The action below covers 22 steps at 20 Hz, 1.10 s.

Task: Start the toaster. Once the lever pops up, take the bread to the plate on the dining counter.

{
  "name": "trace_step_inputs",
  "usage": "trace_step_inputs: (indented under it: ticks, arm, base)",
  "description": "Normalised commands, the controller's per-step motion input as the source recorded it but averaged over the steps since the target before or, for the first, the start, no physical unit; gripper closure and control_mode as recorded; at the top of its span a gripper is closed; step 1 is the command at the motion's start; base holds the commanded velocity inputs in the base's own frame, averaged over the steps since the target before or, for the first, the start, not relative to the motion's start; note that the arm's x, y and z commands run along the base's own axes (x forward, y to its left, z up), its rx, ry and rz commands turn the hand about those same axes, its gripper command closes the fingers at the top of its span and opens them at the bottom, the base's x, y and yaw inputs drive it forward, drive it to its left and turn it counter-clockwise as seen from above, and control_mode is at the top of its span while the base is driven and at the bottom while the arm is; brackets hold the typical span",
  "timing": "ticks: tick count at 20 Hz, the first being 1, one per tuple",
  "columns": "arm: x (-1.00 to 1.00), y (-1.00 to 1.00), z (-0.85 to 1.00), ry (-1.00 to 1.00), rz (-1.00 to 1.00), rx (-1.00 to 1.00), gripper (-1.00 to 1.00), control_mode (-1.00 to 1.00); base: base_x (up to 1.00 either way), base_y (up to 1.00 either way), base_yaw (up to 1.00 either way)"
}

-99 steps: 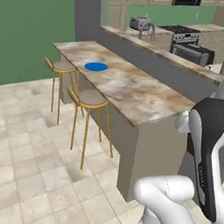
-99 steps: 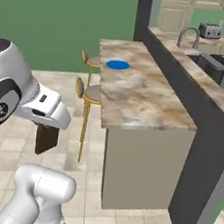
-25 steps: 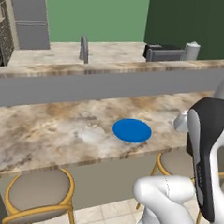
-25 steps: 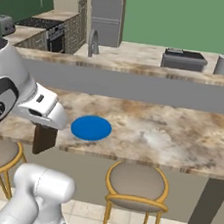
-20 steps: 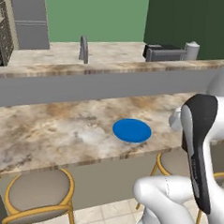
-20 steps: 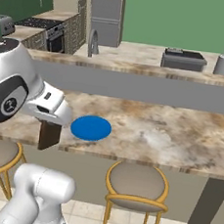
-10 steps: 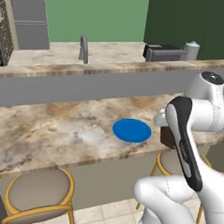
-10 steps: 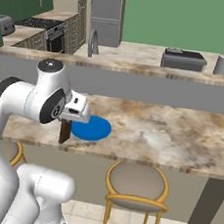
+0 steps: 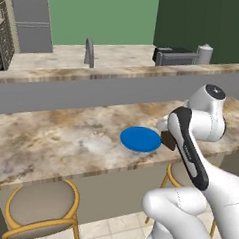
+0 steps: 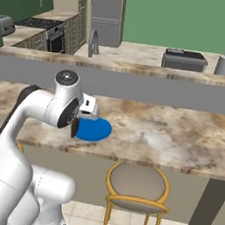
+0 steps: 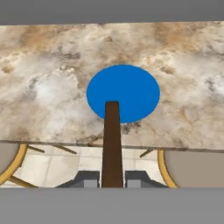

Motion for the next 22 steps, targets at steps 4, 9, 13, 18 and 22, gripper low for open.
trace_step_inputs:
  ticks: [4,9,13,18,22]
  arm:
    - [0.60,0.01,-0.24,-0.08,0.00,0.00,1.00,-1.00]
    - [0.56,0.10,-0.29,-0.04,0.00,0.00,1.00,-1.00]
    - [0.57,0.13,-0.21,-0.02,0.00,0.00,1.00,-1.00]
    - [0.52,0.18,-0.16,0.00,0.00,0.00,1.00,-1.00]
    - [0.36,0.04,-0.06,0.00,0.00,0.00,1.00,-1.00]
  base:
    - [0.00,0.00,0.00]
    - [0.00,0.00,0.00]
    - [0.00,0.00,0.00]
    - [0.00,0.00,0.00]
    - [0.00,0.00,0.00]
